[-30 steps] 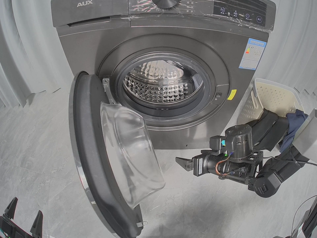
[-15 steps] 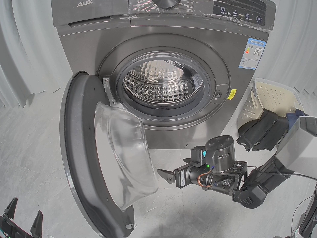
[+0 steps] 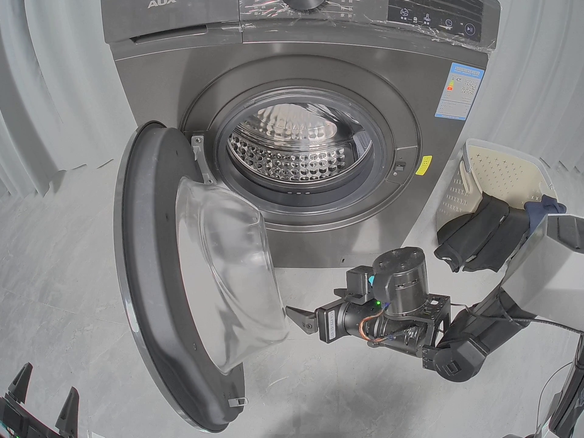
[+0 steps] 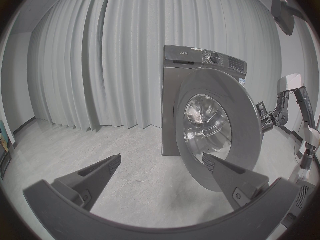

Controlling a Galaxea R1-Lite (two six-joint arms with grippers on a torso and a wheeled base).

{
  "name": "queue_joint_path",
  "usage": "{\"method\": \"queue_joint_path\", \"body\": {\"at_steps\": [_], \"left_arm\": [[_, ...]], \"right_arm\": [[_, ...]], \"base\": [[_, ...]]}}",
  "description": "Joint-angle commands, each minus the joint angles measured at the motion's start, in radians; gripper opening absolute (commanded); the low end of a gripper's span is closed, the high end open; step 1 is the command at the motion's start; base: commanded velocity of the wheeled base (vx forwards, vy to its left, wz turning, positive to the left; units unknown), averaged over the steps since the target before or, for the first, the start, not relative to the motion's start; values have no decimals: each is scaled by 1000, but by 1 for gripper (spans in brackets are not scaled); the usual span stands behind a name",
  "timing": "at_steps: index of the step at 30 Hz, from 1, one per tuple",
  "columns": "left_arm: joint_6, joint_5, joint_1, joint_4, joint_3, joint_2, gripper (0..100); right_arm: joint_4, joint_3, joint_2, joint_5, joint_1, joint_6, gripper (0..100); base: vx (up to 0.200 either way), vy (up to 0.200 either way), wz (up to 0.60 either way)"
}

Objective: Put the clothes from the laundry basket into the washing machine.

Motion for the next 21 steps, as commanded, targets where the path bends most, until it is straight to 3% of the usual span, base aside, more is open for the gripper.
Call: {"method": "queue_joint_path", "body": {"at_steps": [1,5,9,21], "left_arm": [[-1,0,0,-1,18,-15,100],[-1,0,0,-1,18,-15,100],[-1,0,0,-1,18,-15,100],[-1,0,0,-1,18,-15,100]], "right_arm": [[0,-25,22,2,12,-1,100],[-17,-45,54,2,47,2,100],[-112,-67,77,5,90,10,100],[-108,-142,127,3,24,1,100]], "base": [[0,0,0],[0,0,0],[0,0,0],[0,0,0]]}}
